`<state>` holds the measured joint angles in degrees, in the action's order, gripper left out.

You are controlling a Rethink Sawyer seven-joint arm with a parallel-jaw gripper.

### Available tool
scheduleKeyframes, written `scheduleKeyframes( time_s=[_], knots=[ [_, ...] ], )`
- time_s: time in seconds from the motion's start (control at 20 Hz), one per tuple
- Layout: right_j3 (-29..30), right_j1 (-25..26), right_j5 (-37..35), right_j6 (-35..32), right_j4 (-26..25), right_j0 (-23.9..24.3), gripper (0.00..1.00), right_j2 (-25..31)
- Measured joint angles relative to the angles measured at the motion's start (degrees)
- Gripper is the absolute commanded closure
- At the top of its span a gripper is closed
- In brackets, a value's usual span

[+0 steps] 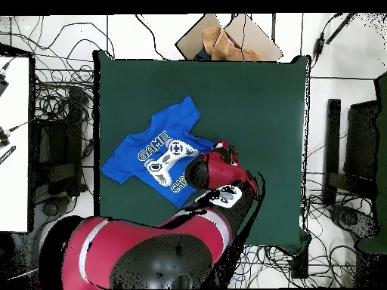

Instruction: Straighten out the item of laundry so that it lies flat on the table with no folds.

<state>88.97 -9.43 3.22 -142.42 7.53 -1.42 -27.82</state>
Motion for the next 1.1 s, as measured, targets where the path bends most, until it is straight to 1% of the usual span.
scheduleKeyframes(
  time_s=[0.1, 0.3, 0.55, 0.7, 1.1],
  knots=[
    [0.0, -0.9, -1.0, 0.0, -0.5, 0.5, 1.0, 0.9],
    [-0.1, -4.2, -7.2, 0.0, -1.8, 2.3, 1.0, 3.2],
    [-0.4, -7.0, -14.3, 0.0, -3.1, 3.3, 1.0, 4.5],
    [-0.5, -8.4, -16.4, 0.0, -3.7, 4.0, 1.0, 5.9],
    [-0.4, -9.7, -16.6, 0.0, -3.8, 7.7, 1.0, 11.5]
  ],
)
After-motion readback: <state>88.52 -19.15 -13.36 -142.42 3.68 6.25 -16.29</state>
